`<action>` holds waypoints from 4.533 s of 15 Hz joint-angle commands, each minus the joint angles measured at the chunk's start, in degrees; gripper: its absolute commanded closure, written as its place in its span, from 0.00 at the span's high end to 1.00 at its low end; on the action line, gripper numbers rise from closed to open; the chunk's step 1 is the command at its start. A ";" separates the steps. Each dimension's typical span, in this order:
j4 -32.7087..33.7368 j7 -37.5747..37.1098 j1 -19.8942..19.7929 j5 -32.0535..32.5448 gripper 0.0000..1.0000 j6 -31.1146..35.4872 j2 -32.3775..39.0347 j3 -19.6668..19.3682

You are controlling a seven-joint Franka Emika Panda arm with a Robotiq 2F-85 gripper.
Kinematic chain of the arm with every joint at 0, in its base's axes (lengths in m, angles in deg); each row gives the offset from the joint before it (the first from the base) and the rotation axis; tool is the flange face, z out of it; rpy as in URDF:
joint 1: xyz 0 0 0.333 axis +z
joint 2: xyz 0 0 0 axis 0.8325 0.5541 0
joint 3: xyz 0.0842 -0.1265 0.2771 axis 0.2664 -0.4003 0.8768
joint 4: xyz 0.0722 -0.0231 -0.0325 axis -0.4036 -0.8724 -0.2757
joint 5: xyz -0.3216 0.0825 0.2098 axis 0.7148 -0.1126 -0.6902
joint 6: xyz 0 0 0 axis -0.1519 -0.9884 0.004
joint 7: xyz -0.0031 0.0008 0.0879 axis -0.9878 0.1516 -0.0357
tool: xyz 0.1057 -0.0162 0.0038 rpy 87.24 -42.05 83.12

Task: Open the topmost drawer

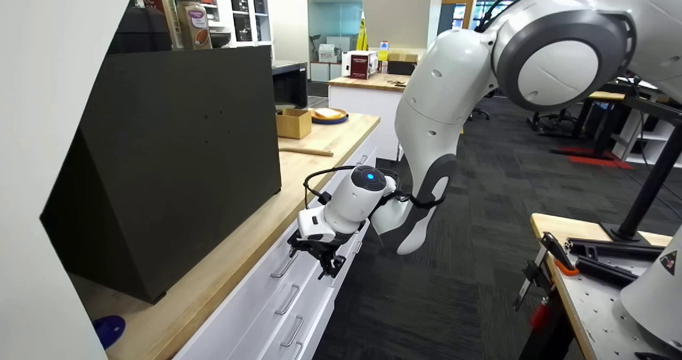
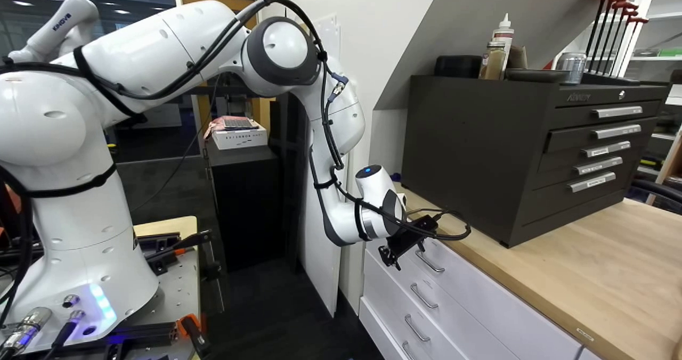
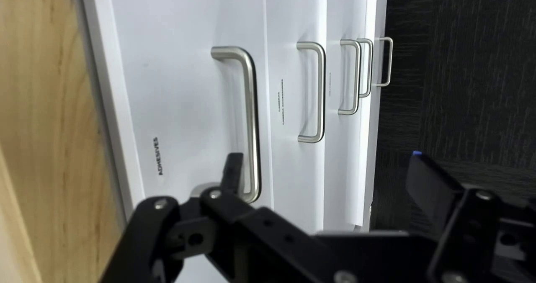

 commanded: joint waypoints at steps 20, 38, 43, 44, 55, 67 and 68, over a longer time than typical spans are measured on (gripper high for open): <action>9.19 11.22 -20.04 5.04 1.00 -11.17 3.77 21.35; 7.32 12.91 -16.04 4.82 1.00 -9.19 2.55 16.54; 5.24 12.63 -15.18 4.69 1.00 -10.26 0.62 15.97; 3.87 12.73 -15.57 4.71 1.00 -10.54 -0.52 16.53; 5.93 15.66 -19.33 3.16 1.00 -16.50 0.64 21.93; 11.62 20.36 -20.36 4.43 1.00 -15.11 5.27 22.85; 12.13 21.34 -20.82 4.30 1.00 -15.30 5.88 23.34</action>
